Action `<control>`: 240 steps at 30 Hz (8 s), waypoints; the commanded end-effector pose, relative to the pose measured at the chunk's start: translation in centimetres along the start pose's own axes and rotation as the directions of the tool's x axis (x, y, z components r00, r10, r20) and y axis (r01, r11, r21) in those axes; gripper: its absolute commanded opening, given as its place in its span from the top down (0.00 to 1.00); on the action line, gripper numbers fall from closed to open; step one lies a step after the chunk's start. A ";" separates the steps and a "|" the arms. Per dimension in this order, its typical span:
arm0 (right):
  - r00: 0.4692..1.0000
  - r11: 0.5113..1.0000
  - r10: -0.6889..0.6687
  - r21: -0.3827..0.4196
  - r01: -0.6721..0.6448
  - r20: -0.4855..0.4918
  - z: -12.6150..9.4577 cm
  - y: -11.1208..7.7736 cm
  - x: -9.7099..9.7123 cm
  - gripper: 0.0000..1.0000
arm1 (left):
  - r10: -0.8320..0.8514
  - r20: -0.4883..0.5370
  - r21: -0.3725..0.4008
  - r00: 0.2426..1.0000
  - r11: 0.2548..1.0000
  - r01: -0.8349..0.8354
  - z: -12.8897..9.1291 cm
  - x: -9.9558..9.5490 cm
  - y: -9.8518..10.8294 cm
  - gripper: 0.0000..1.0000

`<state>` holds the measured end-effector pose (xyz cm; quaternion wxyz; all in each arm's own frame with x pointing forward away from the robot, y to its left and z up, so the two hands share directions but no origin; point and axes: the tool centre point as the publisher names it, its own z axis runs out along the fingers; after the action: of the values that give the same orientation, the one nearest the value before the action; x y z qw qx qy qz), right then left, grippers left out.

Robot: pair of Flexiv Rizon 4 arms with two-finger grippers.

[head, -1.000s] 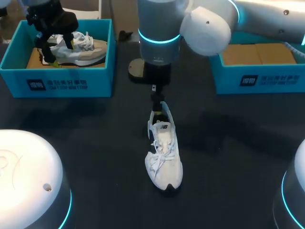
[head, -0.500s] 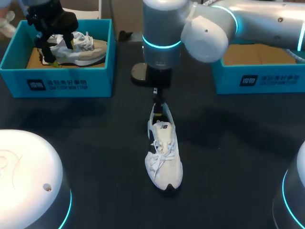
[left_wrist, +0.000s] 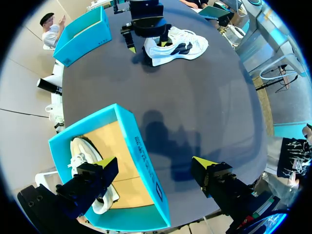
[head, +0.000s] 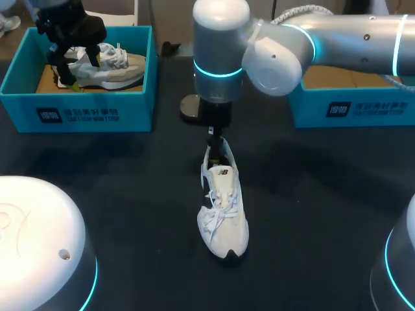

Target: Take the shoe out of the shoebox, open the shoe tongue, remove and reinsert the insole, then place the shoe into the shoebox

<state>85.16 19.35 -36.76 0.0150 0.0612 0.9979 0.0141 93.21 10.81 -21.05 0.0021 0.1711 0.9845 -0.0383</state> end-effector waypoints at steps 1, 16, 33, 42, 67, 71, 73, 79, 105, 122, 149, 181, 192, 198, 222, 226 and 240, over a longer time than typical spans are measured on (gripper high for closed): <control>1.000 1.000 0.000 -0.004 0.000 -0.011 0.8 -0.1 -0.2 0.00 | 0.001 0.000 -0.001 1.000 1.000 -0.001 0.0 0.0 0.0 0.00; 0.999 0.999 -0.036 0.008 0.036 -0.020 1.7 -1.0 -0.6 1.00 | 0.001 0.000 -0.001 1.000 1.000 -0.001 0.0 0.0 0.0 0.00; 0.999 0.999 0.048 -0.004 -0.048 0.017 -0.8 -1.9 0.4 1.00 | 0.001 0.000 -0.001 1.000 1.000 -0.001 0.0 0.0 0.0 0.00; 0.990 0.994 0.103 0.034 -0.107 0.099 -7.8 -5.0 -0.9 1.00 | 0.001 0.000 -0.001 1.000 1.000 -0.001 0.0 0.0 0.0 0.00; 0.973 0.988 0.114 0.078 -0.132 0.202 -15.1 -10.1 -3.5 1.00 | 0.001 0.000 -0.001 1.000 1.000 -0.001 0.0 0.0 0.0 0.00; 0.963 0.988 0.089 0.101 -0.118 0.253 -18.5 -13.3 -5.9 1.00 | 0.001 0.000 -0.001 1.000 1.000 -0.001 0.0 0.0 0.0 0.00; 0.961 0.991 0.065 0.094 -0.093 0.267 -20.1 -14.8 -6.8 1.00 | 0.001 0.000 -0.001 1.000 1.000 -0.001 0.0 0.0 0.0 0.00; 0.958 0.993 0.028 0.104 -0.060 0.286 -23.6 -19.1 -9.2 1.00 | 0.001 0.000 -0.001 1.000 1.000 -0.001 0.0 0.0 0.0 0.00; 0.932 0.987 -0.053 0.159 -0.005 0.358 -26.1 -26.8 -20.8 1.00 | 0.001 0.000 -0.001 1.000 1.000 -0.001 0.0 0.0 0.0 0.00; 0.921 0.982 -0.108 0.183 0.041 0.373 -28.9 -33.2 -31.6 1.00 | 0.001 0.000 -0.001 1.000 1.000 -0.001 0.0 0.0 0.0 0.00; 0.903 0.979 0.101 0.122 -0.166 0.418 -27.2 -39.4 -38.9 1.00 | 0.001 0.000 -0.001 1.000 1.000 -0.001 0.0 0.0 0.0 0.00; 0.345 0.421 0.780 -0.029 -0.907 0.522 -25.9 -46.8 -35.1 1.00 | 0.001 0.000 -0.001 1.000 1.000 -0.001 0.0 0.0 0.0 0.00; 0.150 0.229 0.815 -0.073 -0.971 0.560 -25.3 -47.7 -33.0 1.00 | 0.001 0.000 -0.001 1.000 1.000 -0.001 0.0 0.0 0.0 0.00; 0.150 0.229 0.815 -0.073 -0.971 0.560 -25.3 -47.7 -33.0 1.00 | 0.001 0.000 -0.001 1.000 1.000 -0.001 0.0 0.0 0.0 0.00; -0.159 -0.143 0.855 -0.069 -0.987 0.494 -21.5 -49.1 -31.3 1.00 | 0.001 0.000 -0.001 1.000 1.000 -0.001 0.0 0.0 0.0 0.00; -0.161 -0.160 0.866 -0.043 -0.986 0.473 -19.2 -49.6 -31.1 1.00 | 0.001 0.000 -0.001 1.000 1.000 -0.001 0.0 0.0 0.0 0.00; -0.179 -0.183 0.869 -0.037 -0.982 0.462 -17.9 -49.8 -30.1 1.00 | 0.001 0.000 -0.001 1.000 1.000 -0.001 0.0 0.0 0.0 0.00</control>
<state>108.49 -34.24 -19.65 0.1530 0.7904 0.5702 -0.1638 93.21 10.81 -21.05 0.0021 0.1710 0.9845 -0.0384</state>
